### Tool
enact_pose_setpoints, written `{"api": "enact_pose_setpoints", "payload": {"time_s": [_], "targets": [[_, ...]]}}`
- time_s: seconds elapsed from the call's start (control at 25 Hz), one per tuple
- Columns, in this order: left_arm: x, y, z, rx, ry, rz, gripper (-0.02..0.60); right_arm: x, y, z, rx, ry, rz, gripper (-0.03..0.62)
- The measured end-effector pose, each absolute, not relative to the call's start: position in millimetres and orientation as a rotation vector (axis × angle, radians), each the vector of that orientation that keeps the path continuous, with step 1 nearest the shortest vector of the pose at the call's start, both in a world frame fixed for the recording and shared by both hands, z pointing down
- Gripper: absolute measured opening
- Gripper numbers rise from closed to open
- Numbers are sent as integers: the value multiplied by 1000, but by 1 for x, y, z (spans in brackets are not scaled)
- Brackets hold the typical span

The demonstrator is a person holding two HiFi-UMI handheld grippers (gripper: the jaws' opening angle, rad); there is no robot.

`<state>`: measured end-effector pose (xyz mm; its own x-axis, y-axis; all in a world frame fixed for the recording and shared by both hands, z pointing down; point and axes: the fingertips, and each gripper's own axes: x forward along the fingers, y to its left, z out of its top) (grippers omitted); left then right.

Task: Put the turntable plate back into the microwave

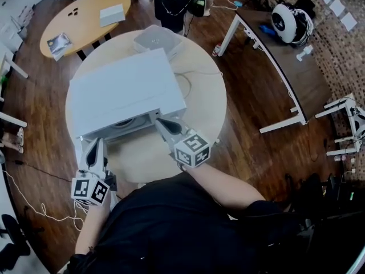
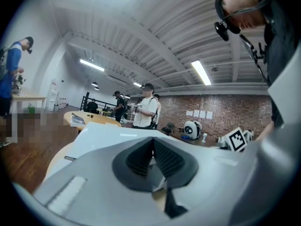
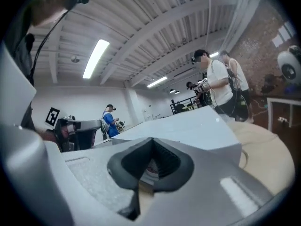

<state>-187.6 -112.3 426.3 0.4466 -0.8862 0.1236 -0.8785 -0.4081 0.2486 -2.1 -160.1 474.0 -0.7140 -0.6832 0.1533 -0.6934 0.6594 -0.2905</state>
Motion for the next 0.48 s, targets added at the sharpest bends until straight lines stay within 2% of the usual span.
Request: {"api": "enact_pose_setpoints", "payload": {"time_s": [0.24,0.48], "targets": [[-176,-116,438,2416,-1519,-10,5,6,-155,468,1167,-2844,409,2],[-172,-116,442,2411,-1581,3,5,24,-155,505,1207,-2774,358,2]]}}
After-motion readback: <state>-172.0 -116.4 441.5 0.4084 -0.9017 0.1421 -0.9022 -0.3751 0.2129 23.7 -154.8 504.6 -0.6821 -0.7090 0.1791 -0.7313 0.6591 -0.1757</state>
